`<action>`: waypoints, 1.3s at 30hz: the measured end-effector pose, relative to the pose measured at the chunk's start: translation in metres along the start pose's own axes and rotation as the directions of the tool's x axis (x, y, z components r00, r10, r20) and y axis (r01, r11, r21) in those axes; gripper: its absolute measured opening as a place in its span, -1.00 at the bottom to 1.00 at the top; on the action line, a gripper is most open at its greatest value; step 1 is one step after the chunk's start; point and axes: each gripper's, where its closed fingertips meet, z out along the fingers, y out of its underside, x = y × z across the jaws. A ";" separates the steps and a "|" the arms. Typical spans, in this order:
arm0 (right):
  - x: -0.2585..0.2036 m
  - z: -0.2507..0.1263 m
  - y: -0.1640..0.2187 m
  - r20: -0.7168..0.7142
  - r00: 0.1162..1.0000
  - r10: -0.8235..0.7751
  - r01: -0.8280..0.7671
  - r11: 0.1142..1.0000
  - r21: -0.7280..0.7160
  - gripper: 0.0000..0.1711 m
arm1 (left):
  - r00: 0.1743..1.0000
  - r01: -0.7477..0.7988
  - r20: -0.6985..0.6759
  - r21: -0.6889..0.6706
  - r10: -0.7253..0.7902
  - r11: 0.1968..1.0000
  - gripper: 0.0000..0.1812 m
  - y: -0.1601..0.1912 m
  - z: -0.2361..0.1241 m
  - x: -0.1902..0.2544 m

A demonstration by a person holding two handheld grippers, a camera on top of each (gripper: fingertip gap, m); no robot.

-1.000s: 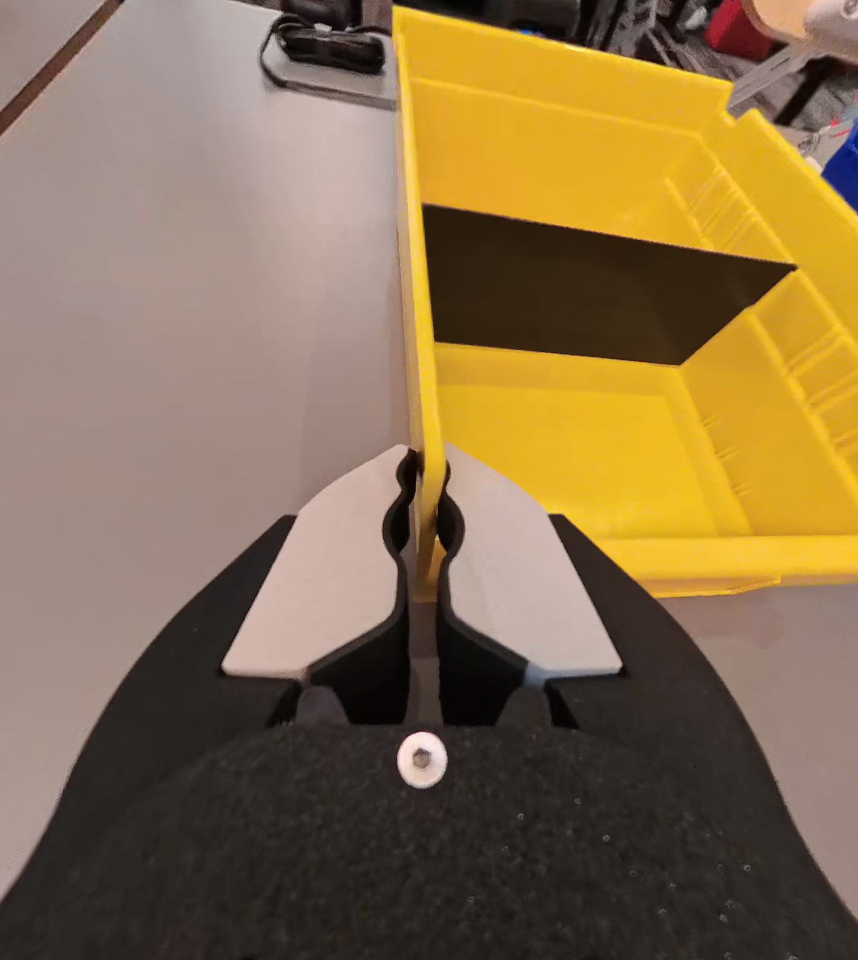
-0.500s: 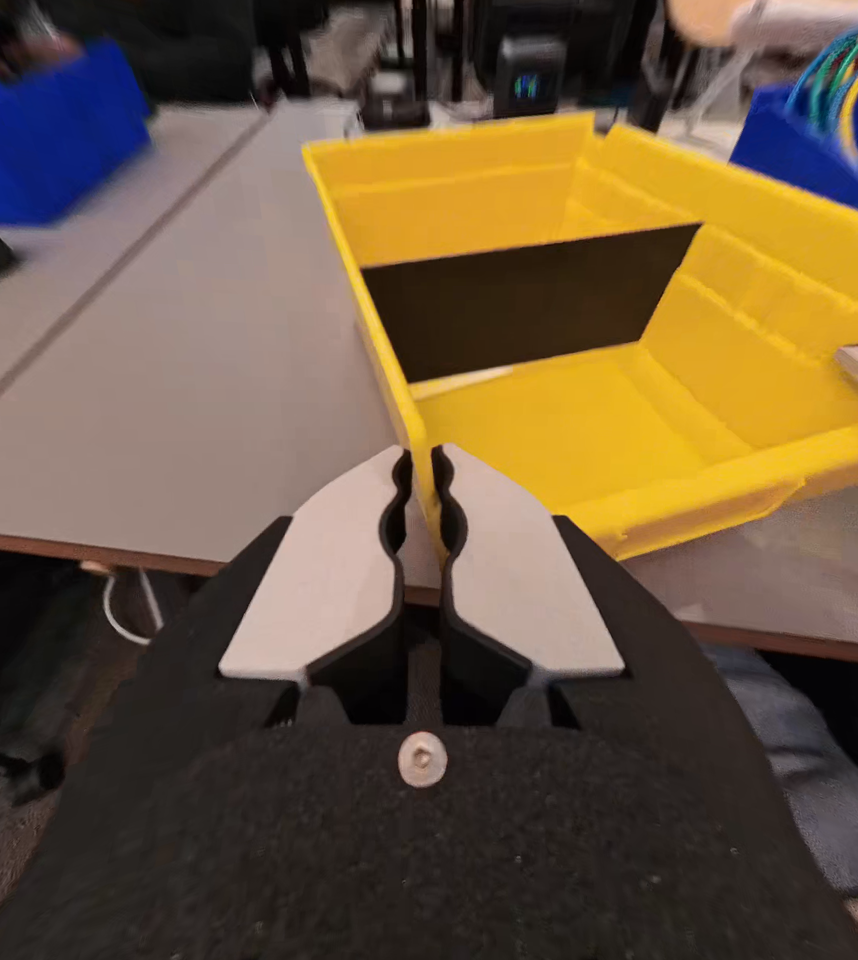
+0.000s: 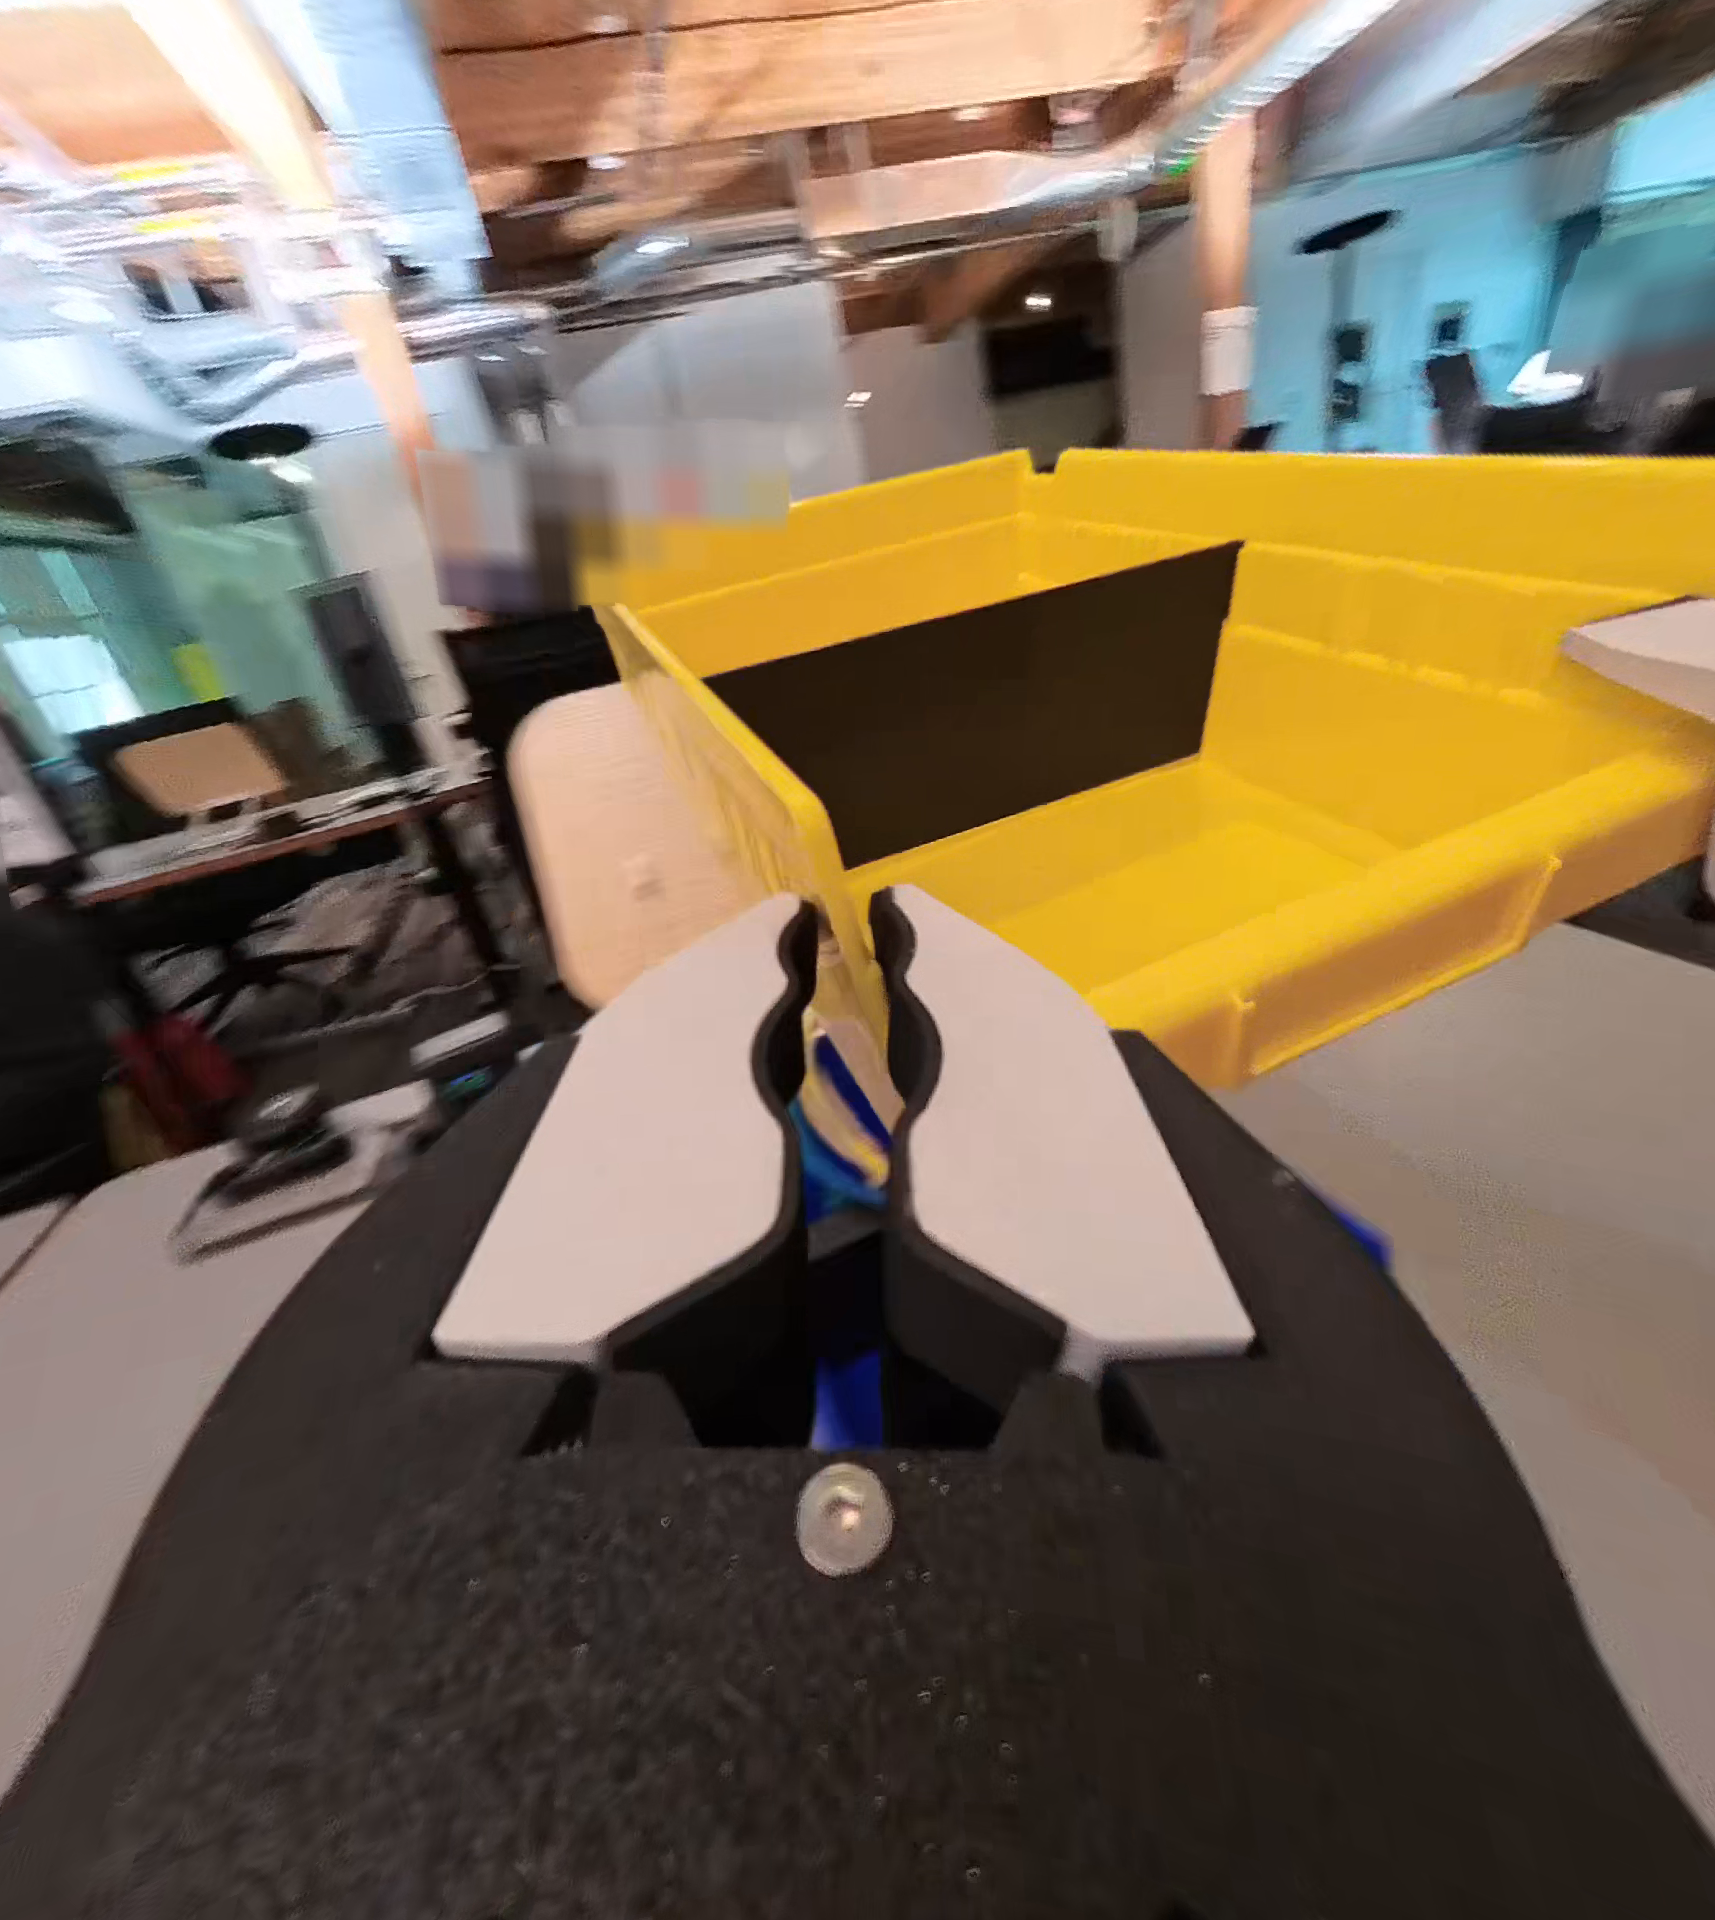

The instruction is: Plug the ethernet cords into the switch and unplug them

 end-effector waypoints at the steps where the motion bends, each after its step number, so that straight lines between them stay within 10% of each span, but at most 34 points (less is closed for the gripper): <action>1: 0.033 0.000 0.010 -0.036 0.999 0.013 -0.014 1.000 -0.023 -0.98 | 0.999 -0.020 -0.041 -0.012 0.019 1.000 -0.89 0.001 0.022 0.027; 10: 0.240 -0.001 0.198 -0.137 0.990 -0.038 -0.015 0.931 -0.365 -0.96 | 0.992 0.042 -0.111 -0.220 -0.067 0.975 -0.91 0.110 0.144 0.231; 25: 0.273 -0.012 0.276 -0.162 0.987 0.006 -0.107 0.774 -0.624 -0.96 | 0.864 0.116 -0.361 -0.535 -0.351 0.837 -0.78 0.183 0.120 0.292; 32: 0.281 -0.019 0.225 -0.263 0.964 -0.038 -0.104 0.858 -0.503 -0.75 | 0.885 0.141 -0.404 -0.244 -0.233 0.960 -0.74 0.081 0.058 0.173; 39: 0.109 0.009 0.156 0.060 0.996 0.070 -0.050 0.956 -0.289 -0.47 | 0.991 0.092 0.121 -0.302 -0.058 0.949 -0.35 0.165 0.002 -0.021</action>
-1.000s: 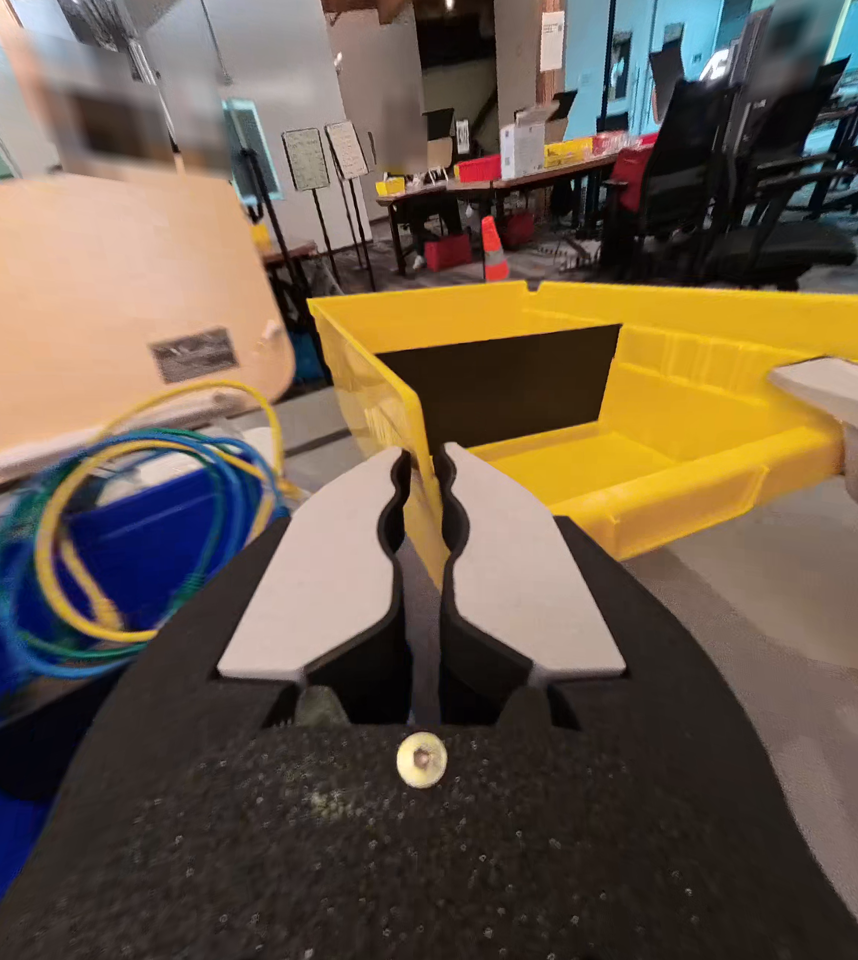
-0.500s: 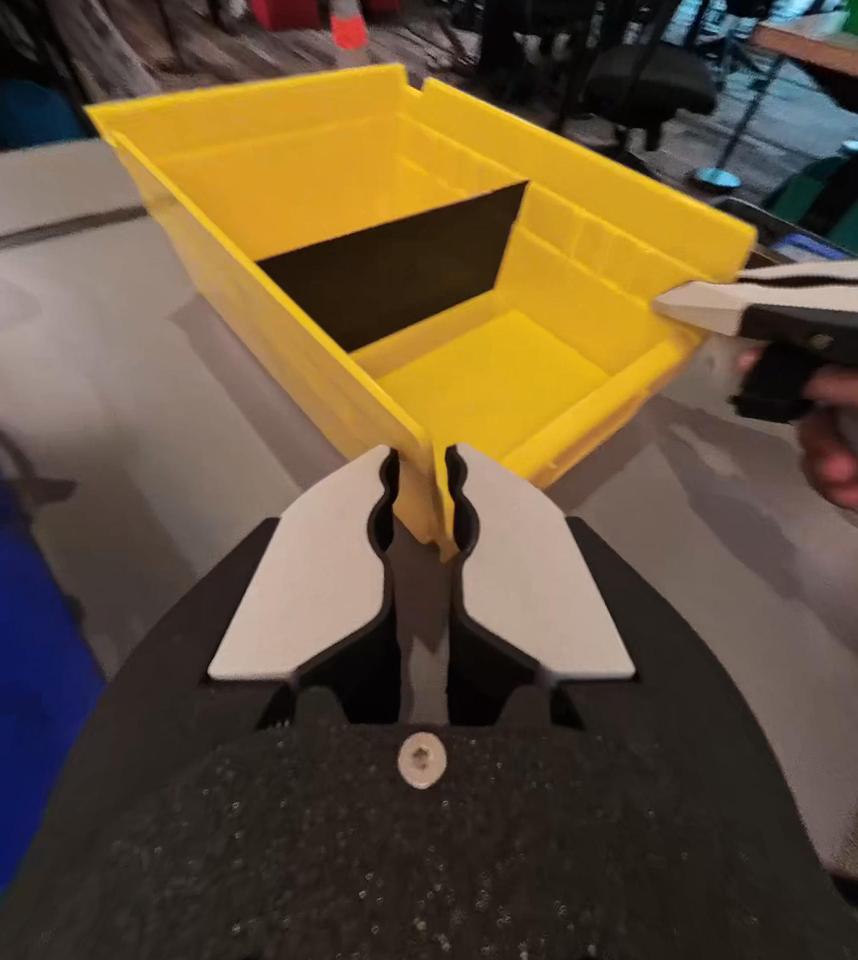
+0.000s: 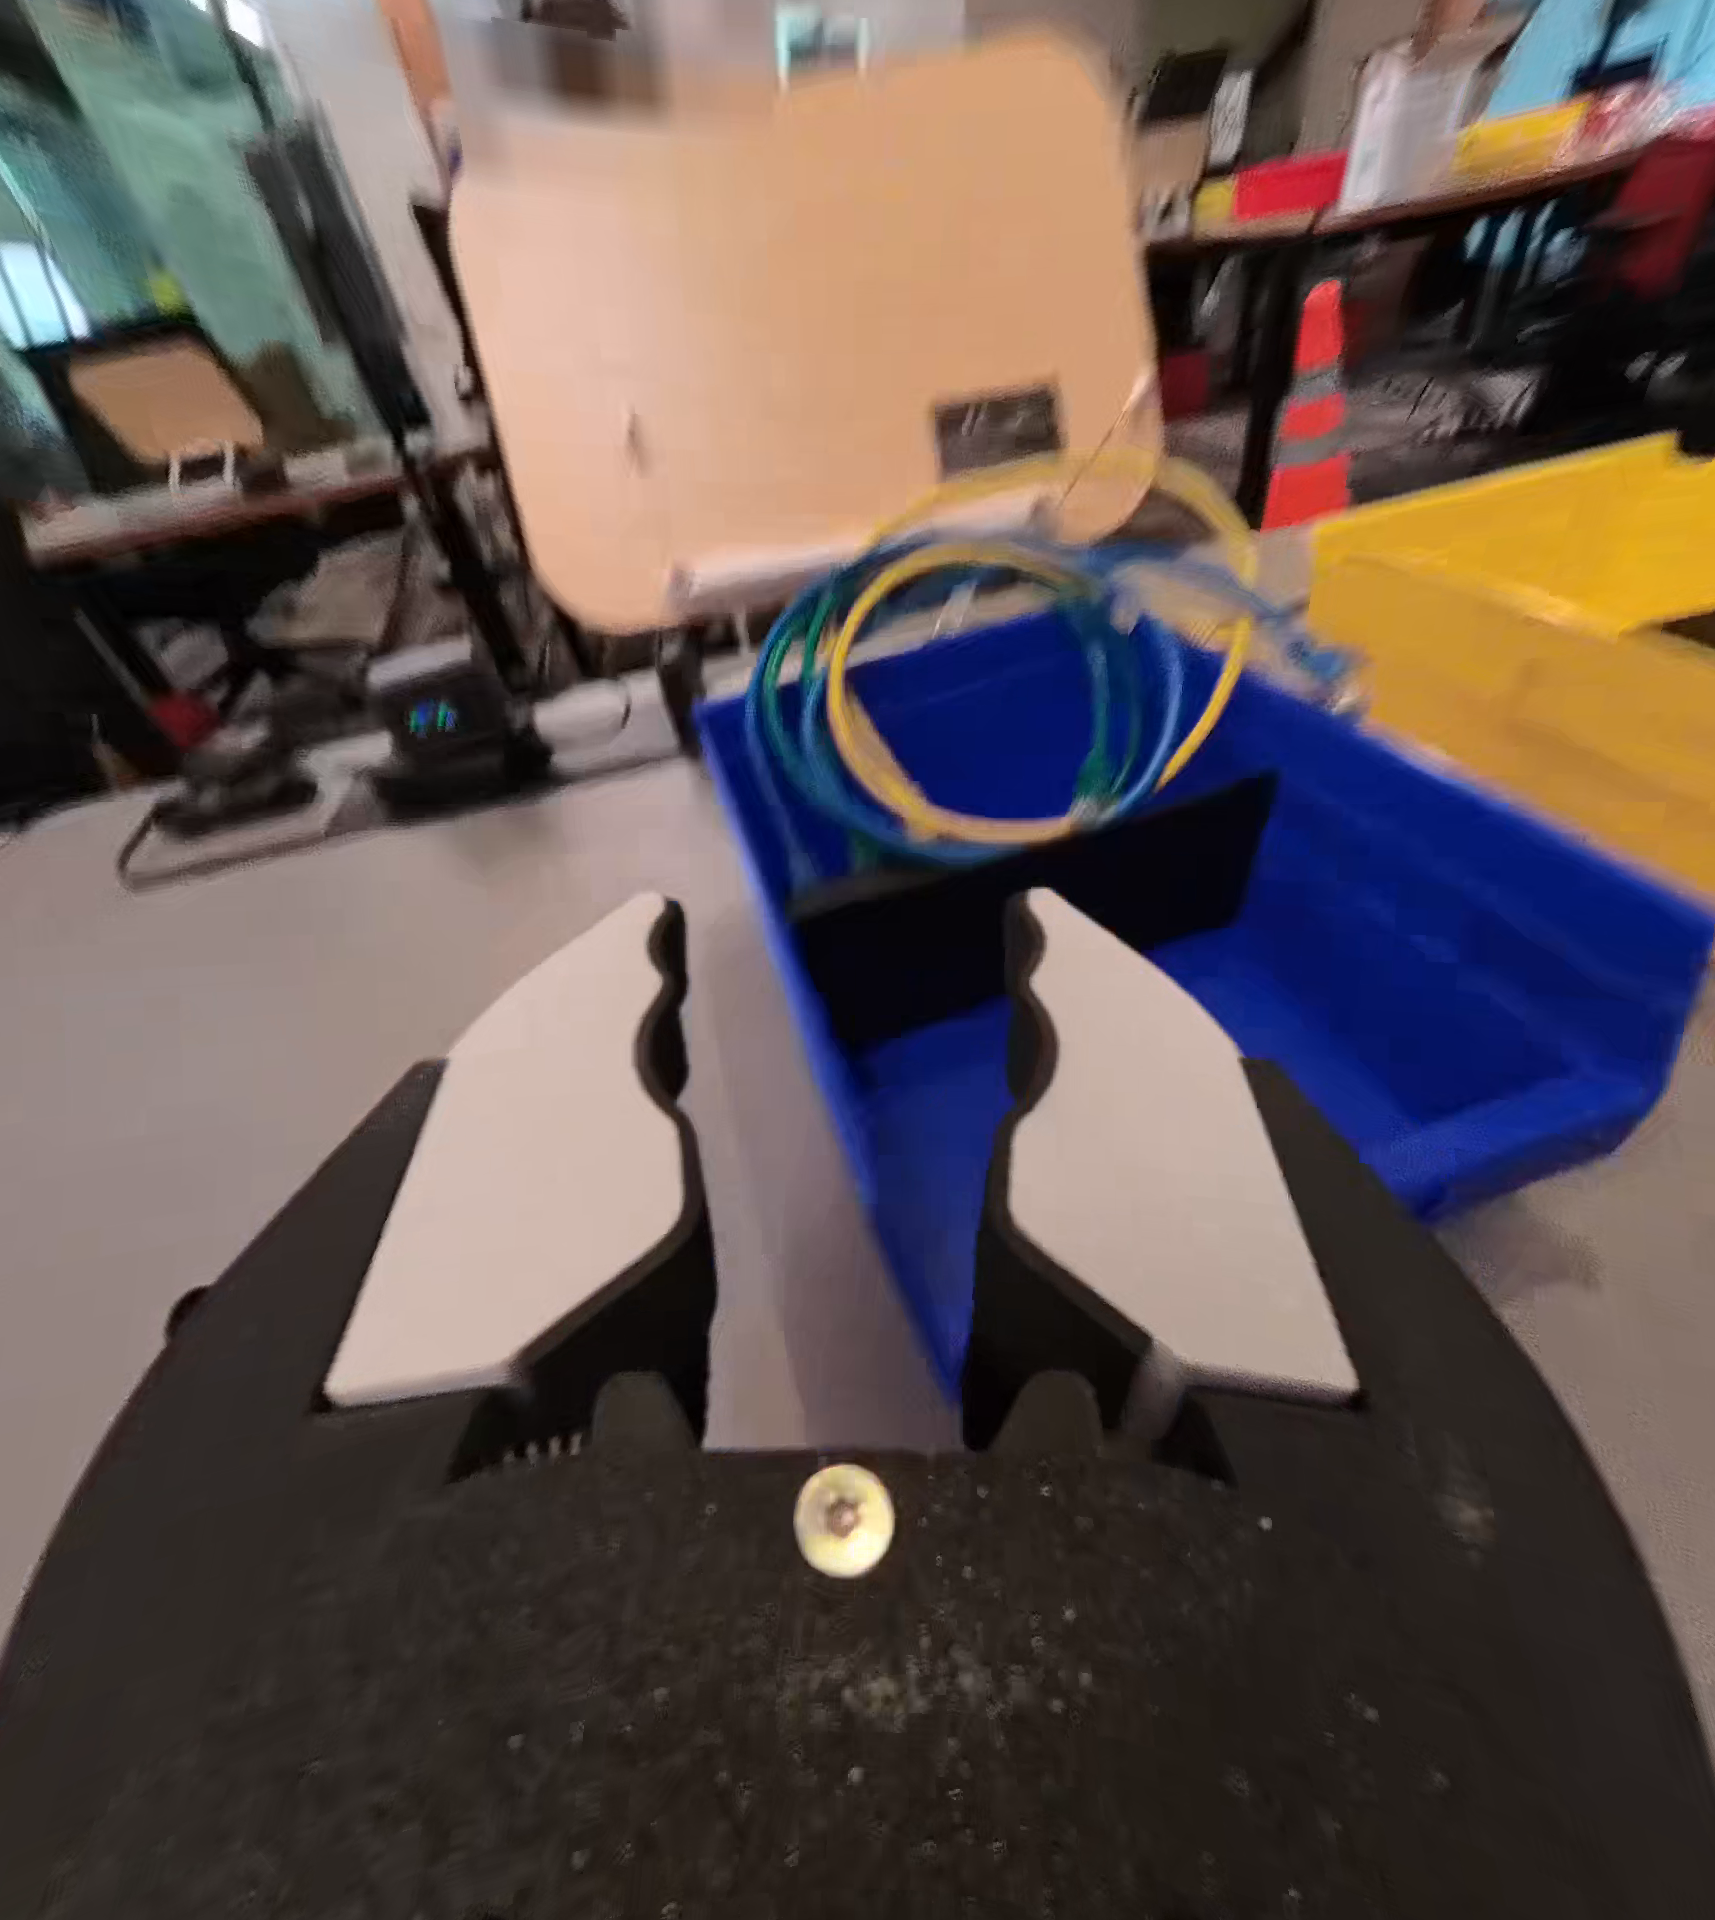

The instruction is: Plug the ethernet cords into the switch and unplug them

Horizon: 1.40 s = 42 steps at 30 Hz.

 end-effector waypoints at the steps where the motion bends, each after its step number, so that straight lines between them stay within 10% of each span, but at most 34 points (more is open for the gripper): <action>1: -0.041 0.005 0.005 0.102 0.994 0.042 -0.043 0.999 0.000 -0.42 | 1.000 0.021 -0.003 -0.052 -0.021 0.998 -0.30 0.018 0.000 -0.004; 8: -0.165 0.038 0.095 0.188 0.970 0.151 -0.099 0.961 -0.260 -0.30 | 0.986 0.094 -0.102 -0.304 -0.131 0.948 -0.52 0.086 0.023 0.007; 14: -0.158 0.049 0.099 0.043 0.999 0.007 0.005 0.964 -0.267 -0.95 | 0.991 0.044 -0.109 -0.289 -0.079 0.956 -0.88 0.085 0.029 0.005; 17: -0.168 0.042 0.089 -0.014 1.000 -0.008 0.005 0.969 -0.246 -0.97 | 0.998 0.012 -0.064 -0.247 -0.028 0.969 -0.92 0.072 0.023 -0.008; 32: -0.416 0.107 0.079 0.098 0.995 -0.034 0.050 0.985 -0.168 -0.95 | 0.993 0.103 0.083 -0.195 -0.089 0.975 -0.96 0.102 -0.007 -0.259; 42: -0.446 0.083 0.091 0.429 0.868 0.250 -0.093 0.931 -0.354 -0.63 | 0.961 0.263 0.145 -0.237 -0.234 0.935 -0.93 0.131 -0.004 -0.288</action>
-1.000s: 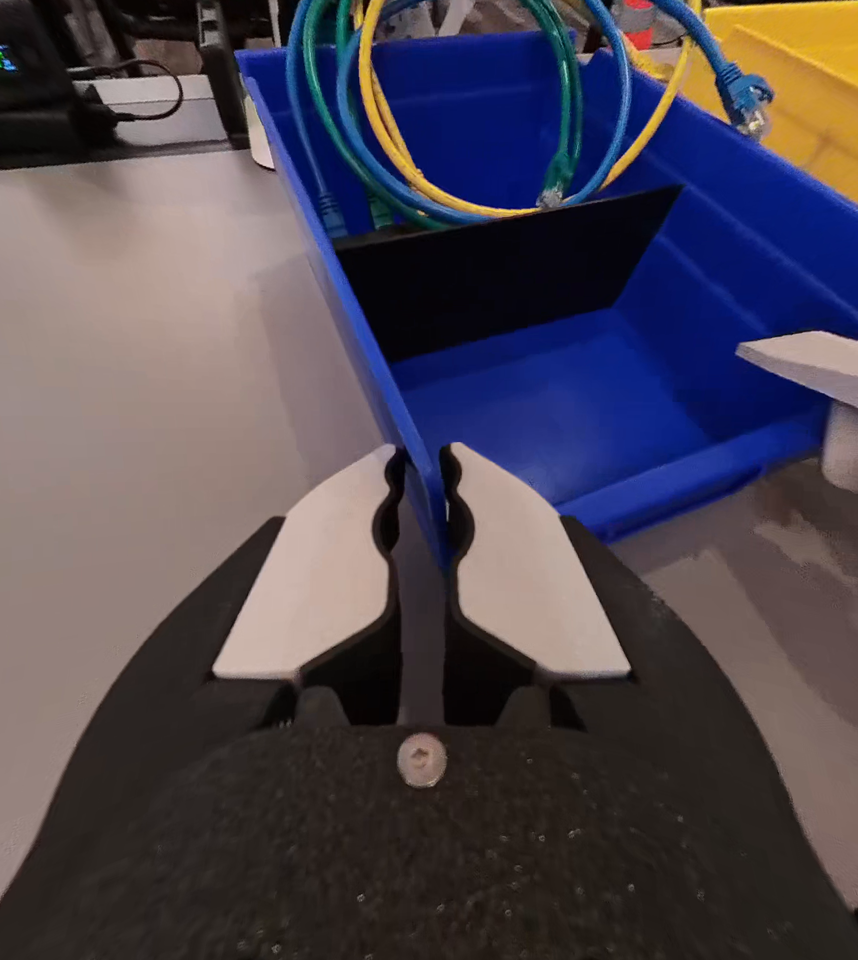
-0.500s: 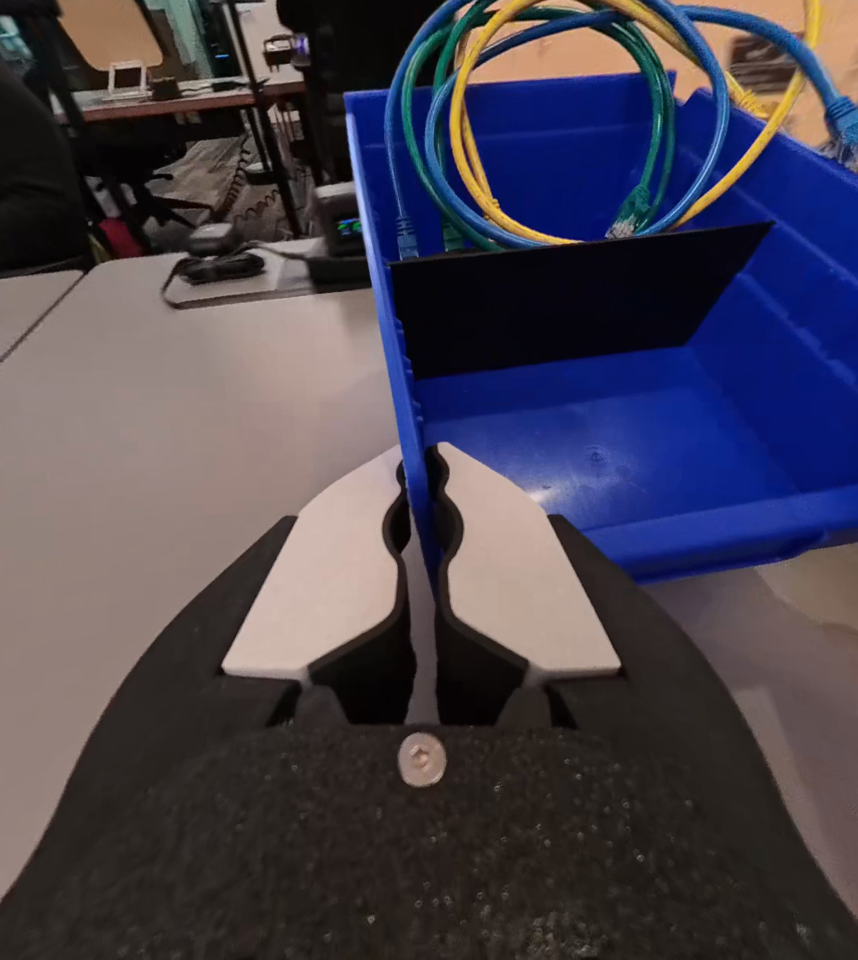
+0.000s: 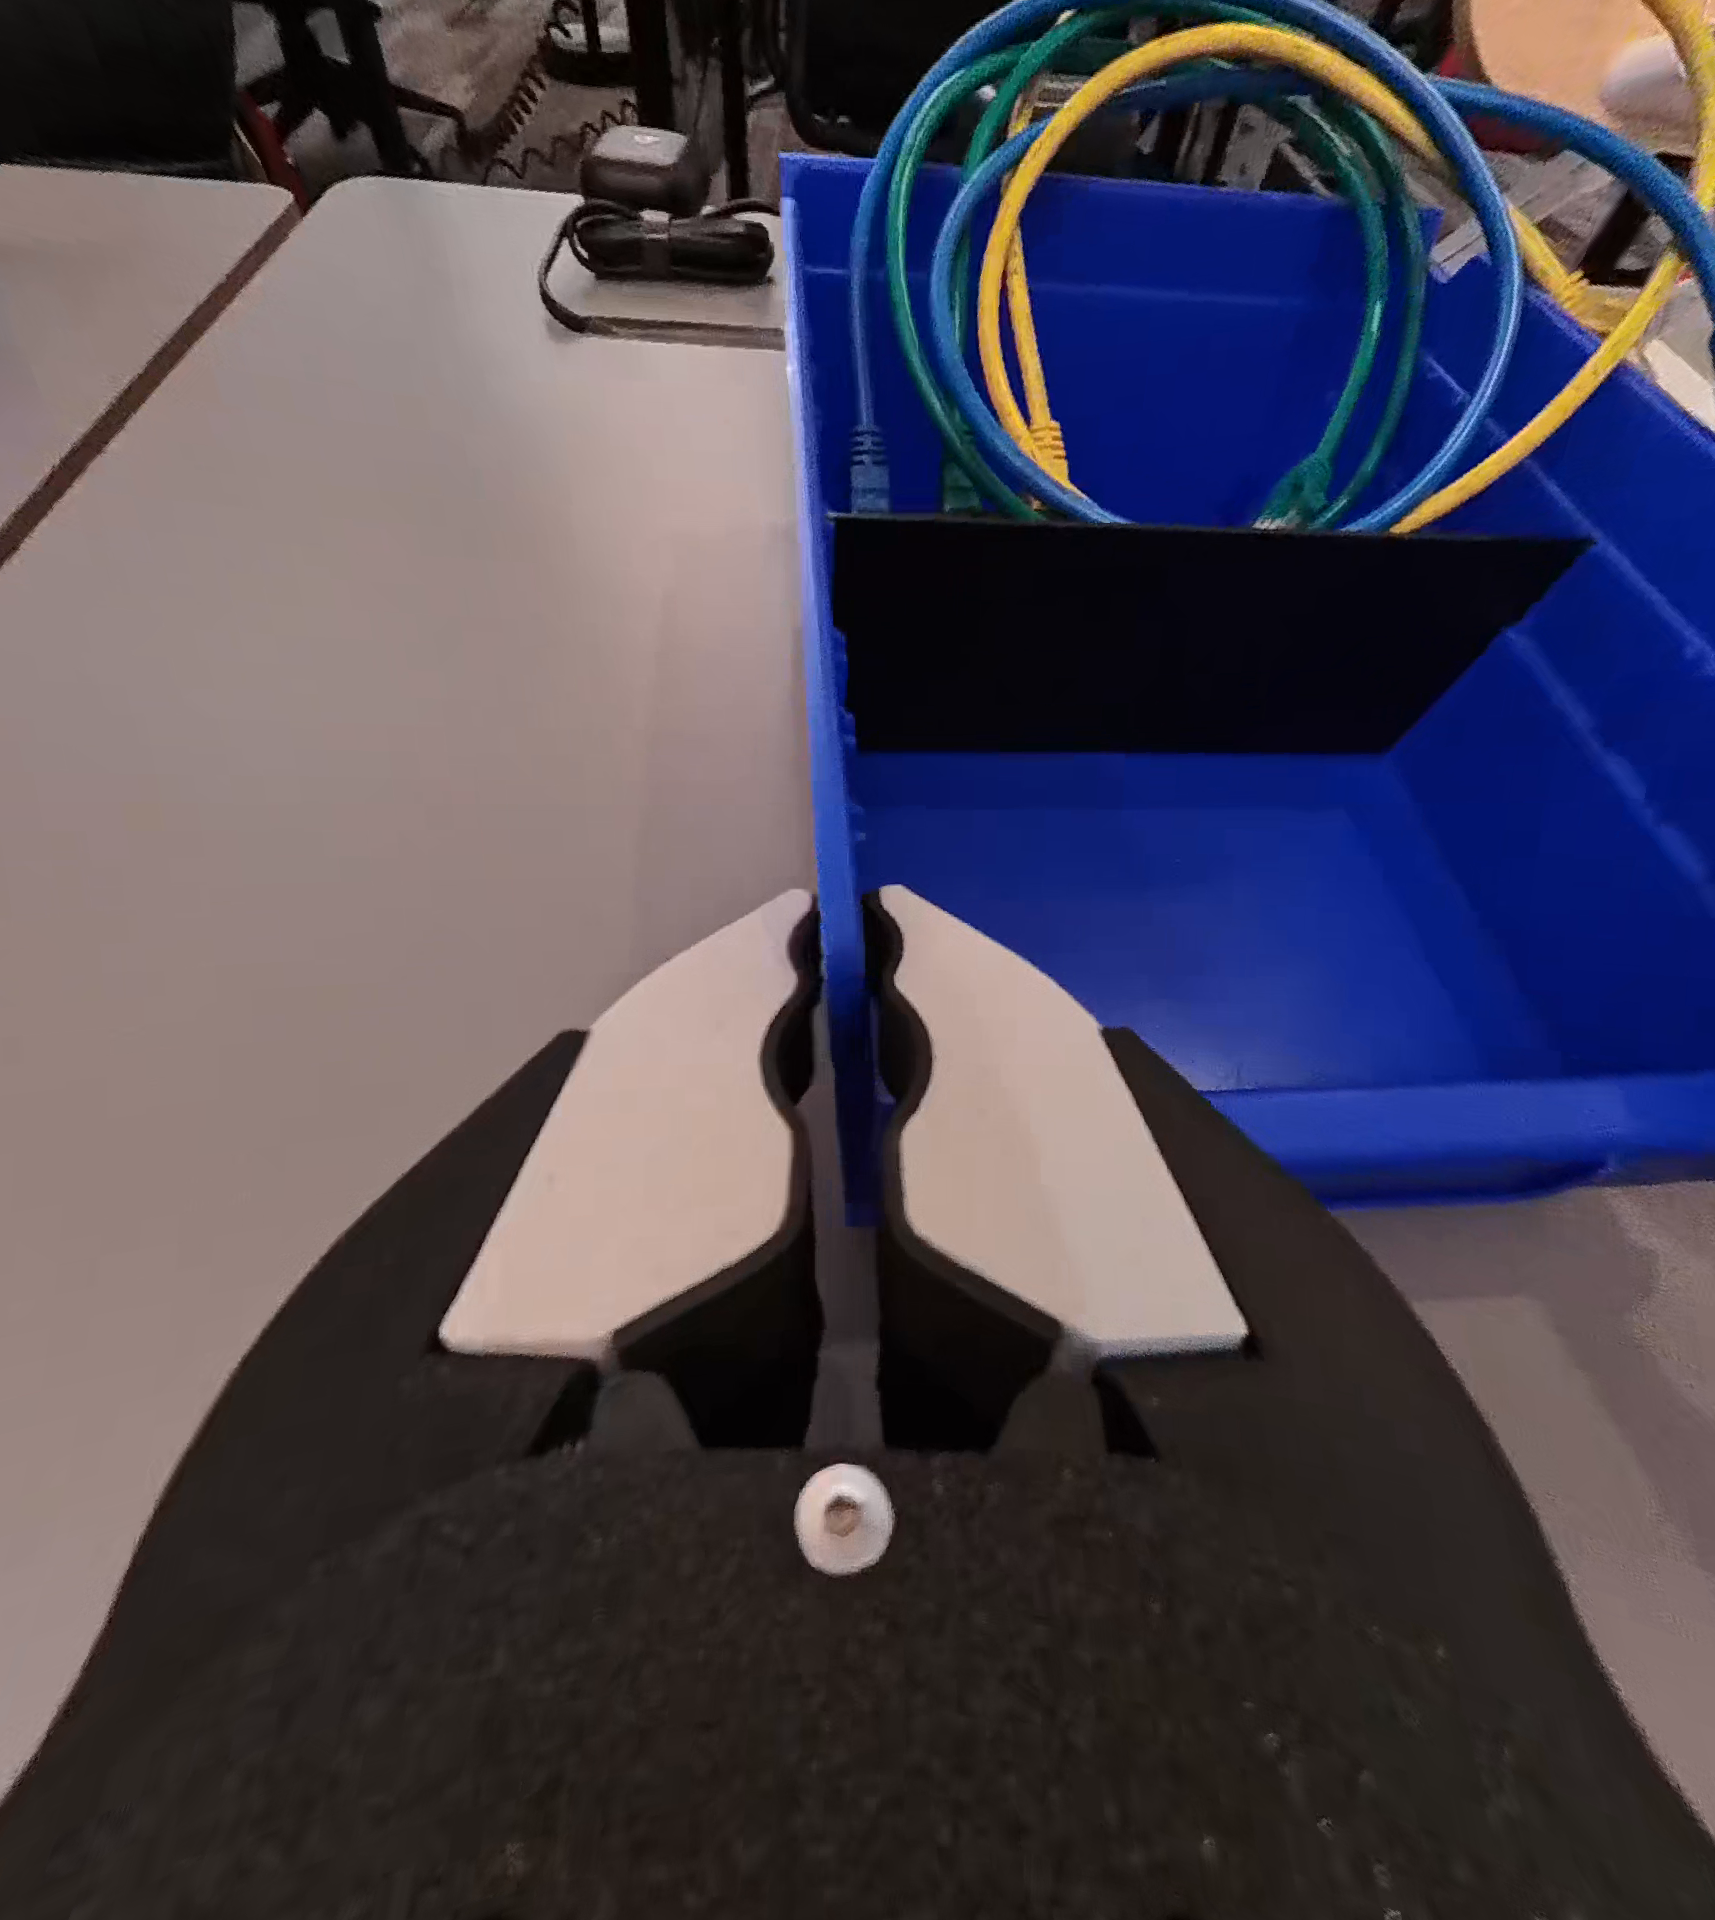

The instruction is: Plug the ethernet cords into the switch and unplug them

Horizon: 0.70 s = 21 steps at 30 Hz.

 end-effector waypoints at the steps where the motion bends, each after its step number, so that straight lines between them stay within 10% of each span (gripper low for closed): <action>1: -0.001 -0.016 0.000 0.084 0.996 -0.014 0.014 1.000 0.000 -0.59 | 1.000 0.002 0.021 0.023 -0.002 1.000 -0.81 -0.006 -0.005 -0.001; 4: 0.022 -0.071 0.013 0.227 0.968 -0.111 0.116 0.993 -0.011 -0.55 | 0.977 0.158 0.114 0.176 -0.180 0.972 -0.48 -0.026 -0.040 -0.006; 8: 0.116 -0.140 0.021 0.088 0.978 -0.187 0.187 0.982 0.004 -0.48 | 0.961 0.186 0.107 0.428 -0.254 0.885 -0.66 -0.047 -0.073 0.016; 12: 0.192 -0.209 0.013 0.009 1.000 0.012 -0.012 1.000 -0.019 -0.43 | 0.994 -0.001 0.109 0.288 -0.032 0.958 -0.59 -0.030 -0.043 0.062; 21: 0.373 -0.336 -0.035 -0.219 0.894 0.390 -0.231 0.821 0.522 -0.63 | 0.984 0.057 -0.179 0.219 -0.018 0.974 -0.64 -0.022 -0.016 0.138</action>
